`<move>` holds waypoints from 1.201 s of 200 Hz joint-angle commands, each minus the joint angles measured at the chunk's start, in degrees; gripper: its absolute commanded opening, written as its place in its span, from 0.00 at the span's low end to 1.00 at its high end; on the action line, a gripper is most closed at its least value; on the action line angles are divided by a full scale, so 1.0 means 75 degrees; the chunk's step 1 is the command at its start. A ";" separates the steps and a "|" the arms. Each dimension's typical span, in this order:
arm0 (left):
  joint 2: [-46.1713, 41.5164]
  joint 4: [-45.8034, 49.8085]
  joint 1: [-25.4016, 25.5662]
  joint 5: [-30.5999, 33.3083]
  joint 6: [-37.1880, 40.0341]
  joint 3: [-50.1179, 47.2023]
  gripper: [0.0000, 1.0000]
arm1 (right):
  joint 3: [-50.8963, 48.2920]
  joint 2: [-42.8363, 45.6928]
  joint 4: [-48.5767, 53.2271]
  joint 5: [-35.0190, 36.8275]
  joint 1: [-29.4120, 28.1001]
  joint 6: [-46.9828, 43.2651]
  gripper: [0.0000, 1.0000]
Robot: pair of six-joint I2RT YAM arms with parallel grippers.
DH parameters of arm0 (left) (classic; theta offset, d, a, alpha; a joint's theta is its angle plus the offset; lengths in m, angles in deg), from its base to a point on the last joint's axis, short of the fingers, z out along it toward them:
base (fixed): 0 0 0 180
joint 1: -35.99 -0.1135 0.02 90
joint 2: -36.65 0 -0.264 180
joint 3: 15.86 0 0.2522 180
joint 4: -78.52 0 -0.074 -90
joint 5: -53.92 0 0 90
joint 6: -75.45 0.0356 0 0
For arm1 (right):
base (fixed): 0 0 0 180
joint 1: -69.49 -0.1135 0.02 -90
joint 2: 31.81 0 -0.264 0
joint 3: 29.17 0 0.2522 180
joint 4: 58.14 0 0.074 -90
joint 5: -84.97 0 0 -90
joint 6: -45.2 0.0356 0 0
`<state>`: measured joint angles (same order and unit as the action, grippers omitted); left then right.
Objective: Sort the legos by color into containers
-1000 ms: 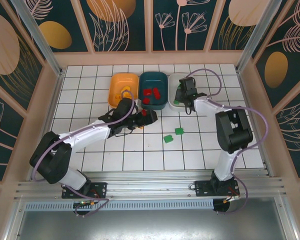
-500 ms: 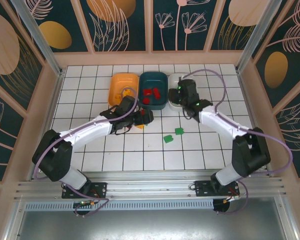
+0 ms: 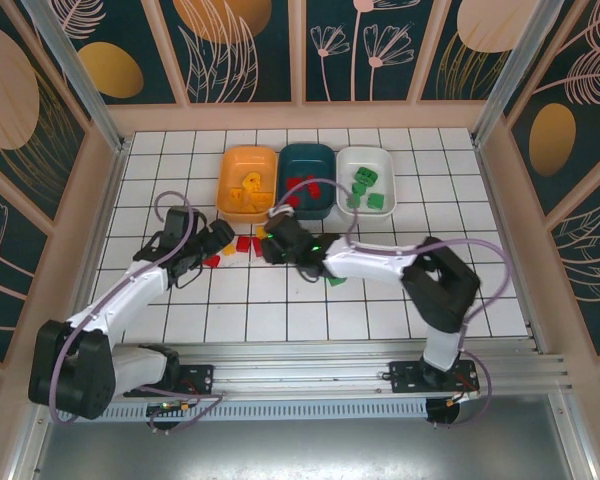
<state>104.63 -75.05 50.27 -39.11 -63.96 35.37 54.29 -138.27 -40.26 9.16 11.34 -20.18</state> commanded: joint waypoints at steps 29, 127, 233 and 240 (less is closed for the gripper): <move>-0.0240 -0.0579 -0.0209 -0.0856 -0.0174 -0.0745 0.84 | 0.2397 -0.2067 0.1570 0.1495 -0.0398 0.1122 0.46; -0.0640 -0.1169 -0.0215 -0.1208 0.0083 -0.1012 0.85 | 0.2603 -0.2027 0.1584 0.1916 -0.0486 0.0927 0.44; -0.0604 -0.1090 -0.0217 -0.1202 0.0235 -0.0964 0.87 | 0.3407 -0.3225 0.1935 0.1429 -0.0175 0.0643 0.30; -0.0616 -0.1097 -0.0216 -0.1202 0.0244 -0.0964 0.87 | 0.3357 -0.3157 0.1904 0.1458 -0.0189 0.0634 0.28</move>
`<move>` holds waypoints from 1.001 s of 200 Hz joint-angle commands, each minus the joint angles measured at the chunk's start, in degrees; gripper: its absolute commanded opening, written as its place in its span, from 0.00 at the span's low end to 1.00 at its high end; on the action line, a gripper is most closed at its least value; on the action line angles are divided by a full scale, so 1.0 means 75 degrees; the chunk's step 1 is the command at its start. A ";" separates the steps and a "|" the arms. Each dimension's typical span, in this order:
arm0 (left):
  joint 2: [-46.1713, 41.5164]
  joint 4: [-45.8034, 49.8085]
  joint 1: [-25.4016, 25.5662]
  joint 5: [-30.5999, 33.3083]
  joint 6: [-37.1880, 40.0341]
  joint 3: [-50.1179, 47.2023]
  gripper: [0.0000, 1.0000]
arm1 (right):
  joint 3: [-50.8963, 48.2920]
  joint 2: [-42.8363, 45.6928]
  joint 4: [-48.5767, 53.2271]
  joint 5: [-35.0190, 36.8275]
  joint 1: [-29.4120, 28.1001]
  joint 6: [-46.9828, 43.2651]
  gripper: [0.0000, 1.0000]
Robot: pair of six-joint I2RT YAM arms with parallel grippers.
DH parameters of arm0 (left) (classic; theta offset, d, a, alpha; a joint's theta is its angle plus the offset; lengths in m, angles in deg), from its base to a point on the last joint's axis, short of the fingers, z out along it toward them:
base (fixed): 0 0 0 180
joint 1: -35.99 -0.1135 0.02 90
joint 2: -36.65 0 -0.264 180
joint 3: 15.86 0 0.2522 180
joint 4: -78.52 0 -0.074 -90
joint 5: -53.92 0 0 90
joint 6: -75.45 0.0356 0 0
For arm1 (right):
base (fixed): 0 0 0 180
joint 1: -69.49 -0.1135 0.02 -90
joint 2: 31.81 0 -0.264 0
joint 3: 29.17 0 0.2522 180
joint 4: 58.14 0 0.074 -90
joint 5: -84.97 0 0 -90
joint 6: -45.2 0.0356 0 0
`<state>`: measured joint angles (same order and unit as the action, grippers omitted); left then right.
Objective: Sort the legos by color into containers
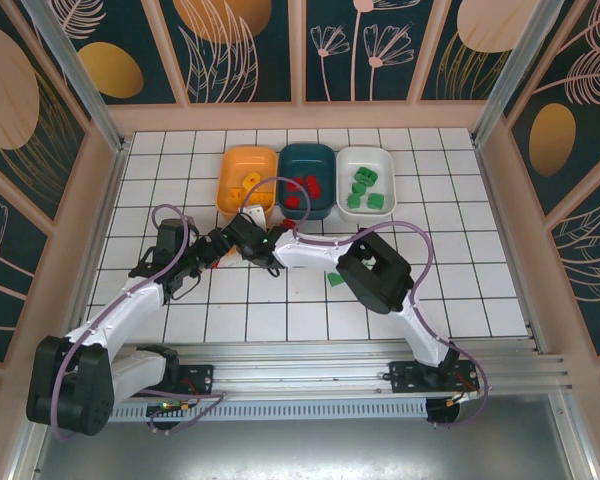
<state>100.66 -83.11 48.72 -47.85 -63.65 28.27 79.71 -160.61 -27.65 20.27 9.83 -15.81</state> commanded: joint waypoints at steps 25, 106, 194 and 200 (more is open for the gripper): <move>-0.0045 -0.0027 -0.0010 -0.0036 0.0216 0.0023 0.87 | -0.0266 0.0143 0.0116 0.0041 -0.0024 0.0037 0.23; -0.0045 0.0159 -0.0008 -0.0083 0.0500 0.0234 0.84 | -0.0877 0.1941 -0.0220 0.0508 -0.0189 -0.0090 0.21; 0.0740 0.1172 0.0882 0.1232 0.1217 0.1158 0.76 | -0.1151 0.2041 -0.0818 -0.0128 0.2218 -0.0532 0.21; 0.0885 0.1272 0.1034 0.1437 0.1277 0.1285 0.76 | -0.1026 0.1920 -0.0784 -0.0233 0.2392 -0.0585 0.21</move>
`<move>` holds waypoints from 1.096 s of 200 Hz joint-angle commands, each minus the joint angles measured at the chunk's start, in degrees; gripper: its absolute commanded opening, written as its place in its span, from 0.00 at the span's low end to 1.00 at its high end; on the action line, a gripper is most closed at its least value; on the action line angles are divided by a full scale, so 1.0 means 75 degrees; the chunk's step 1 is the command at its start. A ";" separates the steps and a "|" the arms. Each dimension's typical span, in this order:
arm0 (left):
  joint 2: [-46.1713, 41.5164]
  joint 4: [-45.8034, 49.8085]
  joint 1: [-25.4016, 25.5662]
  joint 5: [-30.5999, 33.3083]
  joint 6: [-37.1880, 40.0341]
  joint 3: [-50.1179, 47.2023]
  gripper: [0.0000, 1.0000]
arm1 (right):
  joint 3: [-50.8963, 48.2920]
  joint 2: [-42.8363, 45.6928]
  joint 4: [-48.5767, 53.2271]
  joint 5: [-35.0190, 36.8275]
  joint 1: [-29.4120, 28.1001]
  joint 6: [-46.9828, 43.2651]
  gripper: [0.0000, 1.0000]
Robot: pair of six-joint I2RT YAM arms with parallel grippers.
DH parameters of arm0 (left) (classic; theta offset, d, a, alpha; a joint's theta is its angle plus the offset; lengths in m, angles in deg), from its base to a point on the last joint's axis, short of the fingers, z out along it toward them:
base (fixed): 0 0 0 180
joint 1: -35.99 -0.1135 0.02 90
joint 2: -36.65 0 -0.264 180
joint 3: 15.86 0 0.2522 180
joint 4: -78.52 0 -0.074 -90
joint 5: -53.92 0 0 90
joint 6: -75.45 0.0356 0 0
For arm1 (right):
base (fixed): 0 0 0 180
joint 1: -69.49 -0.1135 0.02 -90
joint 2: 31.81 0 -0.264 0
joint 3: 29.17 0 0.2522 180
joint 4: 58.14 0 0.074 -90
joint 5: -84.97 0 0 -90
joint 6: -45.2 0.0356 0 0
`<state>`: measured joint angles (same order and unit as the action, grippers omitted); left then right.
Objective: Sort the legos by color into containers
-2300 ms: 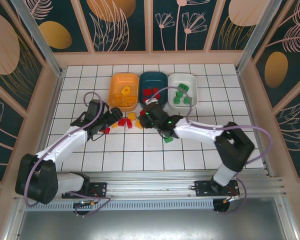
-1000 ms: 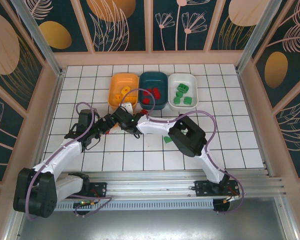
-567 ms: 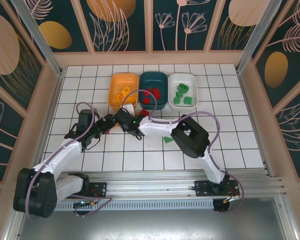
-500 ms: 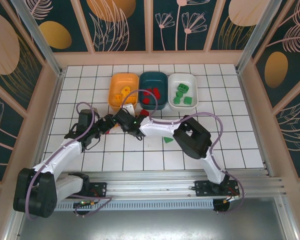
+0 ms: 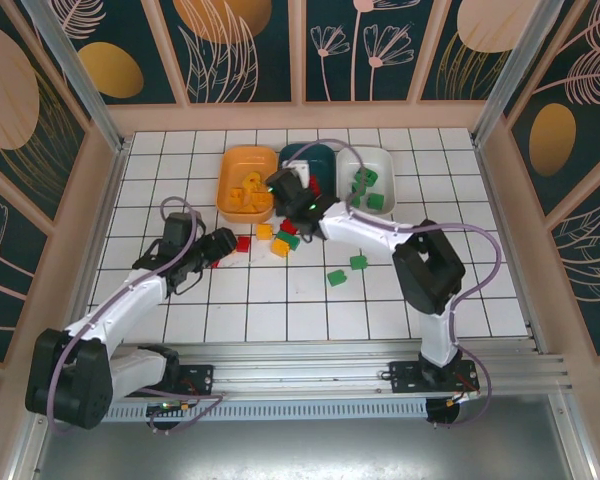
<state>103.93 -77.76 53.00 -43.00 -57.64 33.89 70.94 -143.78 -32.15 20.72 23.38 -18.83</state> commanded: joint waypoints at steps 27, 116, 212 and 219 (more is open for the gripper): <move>0.1084 0.0714 0.0801 0.1181 0.0765 0.0976 0.76 | 0.0619 -0.0904 -0.0050 -0.0597 0.1143 -0.0354 0.21; 0.3154 0.1277 0.1536 0.1622 0.1616 0.2399 0.74 | 0.0853 -0.0406 0.0179 -0.0512 0.1340 -0.0405 0.59; 0.4028 0.0969 0.1563 0.1739 0.2294 0.2985 0.69 | -0.2425 0.2786 -0.0428 -0.0347 0.0968 0.0191 0.60; 0.4070 0.0992 0.1563 0.1790 0.2326 0.3034 0.69 | -0.2596 0.2923 -0.0415 -0.0334 0.0974 0.0244 0.60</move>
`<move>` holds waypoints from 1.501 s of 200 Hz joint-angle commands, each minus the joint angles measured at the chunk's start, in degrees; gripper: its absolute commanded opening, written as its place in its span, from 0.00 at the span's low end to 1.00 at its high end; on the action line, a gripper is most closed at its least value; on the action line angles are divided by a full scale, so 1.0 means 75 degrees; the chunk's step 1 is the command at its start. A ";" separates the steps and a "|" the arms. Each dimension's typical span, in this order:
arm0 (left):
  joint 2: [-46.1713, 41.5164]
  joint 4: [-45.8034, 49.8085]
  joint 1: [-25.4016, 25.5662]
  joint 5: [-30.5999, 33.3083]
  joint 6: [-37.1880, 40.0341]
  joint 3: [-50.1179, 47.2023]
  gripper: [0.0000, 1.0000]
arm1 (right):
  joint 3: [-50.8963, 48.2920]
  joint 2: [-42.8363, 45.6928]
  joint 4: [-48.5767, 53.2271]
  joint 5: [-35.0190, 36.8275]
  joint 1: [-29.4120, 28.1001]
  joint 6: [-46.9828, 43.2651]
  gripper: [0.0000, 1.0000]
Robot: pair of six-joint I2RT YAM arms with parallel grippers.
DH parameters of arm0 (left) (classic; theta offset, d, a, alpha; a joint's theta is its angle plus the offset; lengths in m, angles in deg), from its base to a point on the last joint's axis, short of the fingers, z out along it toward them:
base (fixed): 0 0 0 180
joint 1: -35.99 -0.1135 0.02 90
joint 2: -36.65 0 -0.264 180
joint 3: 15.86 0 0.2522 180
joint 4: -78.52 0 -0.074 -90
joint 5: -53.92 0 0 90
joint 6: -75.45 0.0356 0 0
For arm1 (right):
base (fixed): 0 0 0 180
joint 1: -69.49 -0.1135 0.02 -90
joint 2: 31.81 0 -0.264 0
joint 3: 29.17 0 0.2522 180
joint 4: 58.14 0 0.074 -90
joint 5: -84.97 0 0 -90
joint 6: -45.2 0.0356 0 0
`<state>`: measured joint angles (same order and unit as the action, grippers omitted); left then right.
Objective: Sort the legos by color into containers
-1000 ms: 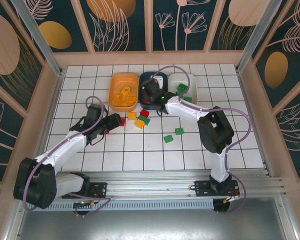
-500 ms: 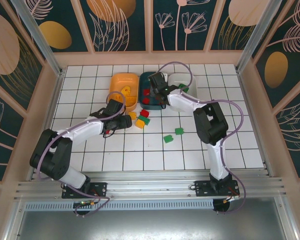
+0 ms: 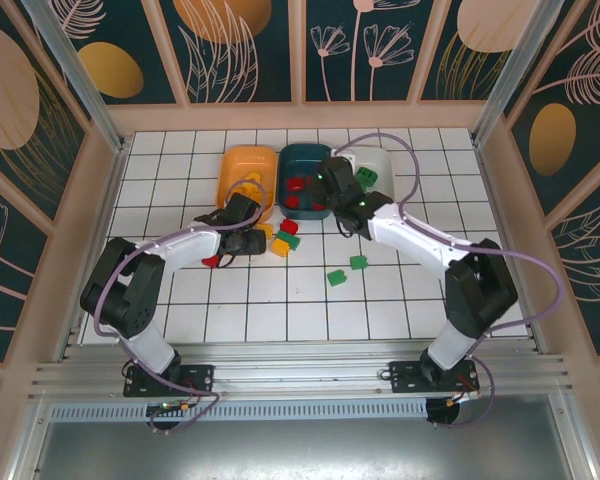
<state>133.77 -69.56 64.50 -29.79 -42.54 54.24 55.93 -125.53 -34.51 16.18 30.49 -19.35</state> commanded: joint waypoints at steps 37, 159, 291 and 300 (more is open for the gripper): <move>0.0515 0.0006 0.0057 0.0297 0.0240 0.0347 0.67 | -0.1447 0.1189 -0.0086 0.0481 0.0016 0.0517 0.59; 0.0736 0.0139 0.0682 0.0414 -0.0113 0.0317 0.65 | -0.2396 0.2452 0.0233 0.0656 0.0007 0.0731 0.60; 0.0532 0.0294 0.0680 0.0884 0.0147 0.0360 0.62 | -0.2559 0.2580 0.0265 0.0646 -0.0102 0.0831 0.59; 0.0692 0.0286 0.0681 0.0873 0.0164 0.0428 0.59 | -0.2558 0.2591 0.0278 0.0659 -0.0114 0.0837 0.60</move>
<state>137.66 -67.73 69.51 -23.41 -41.93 57.14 37.30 -107.84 -33.42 19.15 30.05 -14.21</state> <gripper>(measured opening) 0.617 0.595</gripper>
